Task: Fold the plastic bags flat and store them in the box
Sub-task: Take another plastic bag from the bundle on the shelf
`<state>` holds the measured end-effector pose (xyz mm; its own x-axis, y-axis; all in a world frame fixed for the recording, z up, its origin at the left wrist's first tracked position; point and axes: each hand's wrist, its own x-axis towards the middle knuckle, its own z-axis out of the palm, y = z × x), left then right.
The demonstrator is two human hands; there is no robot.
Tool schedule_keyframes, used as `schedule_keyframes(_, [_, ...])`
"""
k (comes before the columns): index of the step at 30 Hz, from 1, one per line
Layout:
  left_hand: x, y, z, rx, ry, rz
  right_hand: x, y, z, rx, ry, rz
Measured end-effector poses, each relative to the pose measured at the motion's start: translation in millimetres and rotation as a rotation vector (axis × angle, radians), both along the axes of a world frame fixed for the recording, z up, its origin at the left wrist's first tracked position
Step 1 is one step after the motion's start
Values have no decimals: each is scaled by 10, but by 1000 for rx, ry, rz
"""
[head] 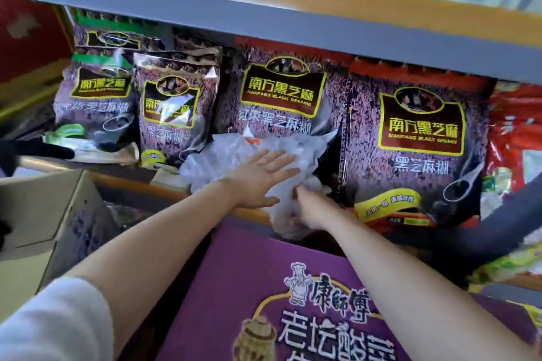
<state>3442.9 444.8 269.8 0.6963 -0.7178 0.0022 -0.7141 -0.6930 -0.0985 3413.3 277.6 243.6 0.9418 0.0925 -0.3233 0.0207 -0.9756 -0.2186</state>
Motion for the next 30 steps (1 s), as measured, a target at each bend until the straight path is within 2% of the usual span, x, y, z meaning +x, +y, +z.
schedule_keyframes(1, [70,-35,-27,50,-20,2,0,1,-36,-7,49,8])
schedule_keyframes(3, [148,-40,-120,99,6,27,-29,-32,-52,-18,22,86])
schedule_keyframes(5, [176,20,-206,56,94,43,-94,-112,76,9,-83,114])
schedule_keyframes(8, [154,59,-229,-104,233,62,-183,-298,358,142,-347,33])
schedule_keyframes(9, [146,61,-205,-160,284,94,-225,-354,461,272,-398,-35])
schedule_keyframes(10, [132,55,-172,-170,309,138,-281,-398,564,493,-421,-128])
schedule_keyframes(13, [35,21,-45,76,209,191,-491,-460,873,1458,-329,-414])
schedule_keyframes(14, [22,11,-51,128,168,143,-553,-487,942,1628,-304,-488])
schedule_keyframes(15, [38,0,-68,143,159,115,-599,-508,960,1667,-303,-565])
schedule_keyframes(16, [61,-6,-89,145,154,108,-649,-513,981,1576,-311,-622])
schedule_keyframes(17, [107,-4,-133,136,146,89,-704,-522,979,1376,-316,-618])
schedule_keyframes(20, [155,2,-171,161,122,62,-874,-632,954,667,-238,-340])
schedule_keyframes(23, [133,-35,-133,241,133,82,-980,-751,858,168,28,-108])
schedule_keyframes(25, [107,-51,-82,251,150,83,-1021,-759,749,8,86,-59])
schedule_keyframes(27, [67,-79,22,227,174,95,-1069,-765,701,-10,2,-39])
schedule_keyframes(29, [-22,-127,167,200,131,120,-1117,-793,765,58,-145,-102])
schedule_keyframes(30, [-94,-163,241,126,103,143,-1164,-810,818,91,-284,-127])
